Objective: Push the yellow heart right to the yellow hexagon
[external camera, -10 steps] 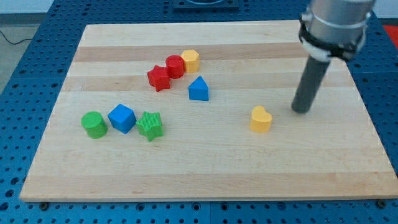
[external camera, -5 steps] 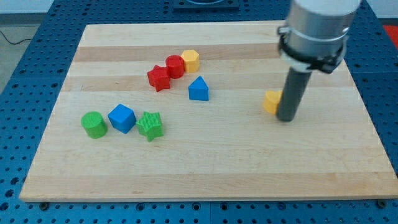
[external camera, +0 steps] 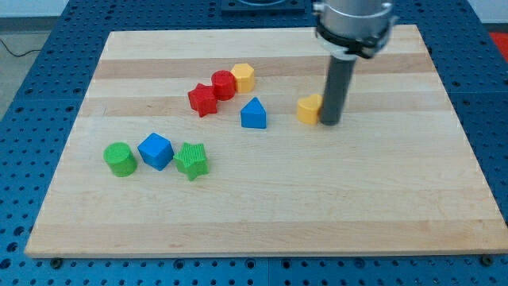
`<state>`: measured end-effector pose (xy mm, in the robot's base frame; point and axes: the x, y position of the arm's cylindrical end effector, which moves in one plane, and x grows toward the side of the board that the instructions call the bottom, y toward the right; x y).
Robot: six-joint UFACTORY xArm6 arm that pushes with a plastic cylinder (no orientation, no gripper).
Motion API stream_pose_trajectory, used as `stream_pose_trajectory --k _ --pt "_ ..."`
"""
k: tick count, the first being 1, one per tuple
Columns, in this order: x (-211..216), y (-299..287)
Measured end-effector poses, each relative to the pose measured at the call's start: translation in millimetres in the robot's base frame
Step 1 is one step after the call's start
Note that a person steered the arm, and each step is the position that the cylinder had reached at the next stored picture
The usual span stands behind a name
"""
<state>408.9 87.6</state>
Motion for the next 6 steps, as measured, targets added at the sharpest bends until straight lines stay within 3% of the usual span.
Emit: stream_pose_trajectory --k 1,2,6 --pt "-34.5 -15.6" --pt "-41.1 -17.5" --pt "28.6 -94.8"
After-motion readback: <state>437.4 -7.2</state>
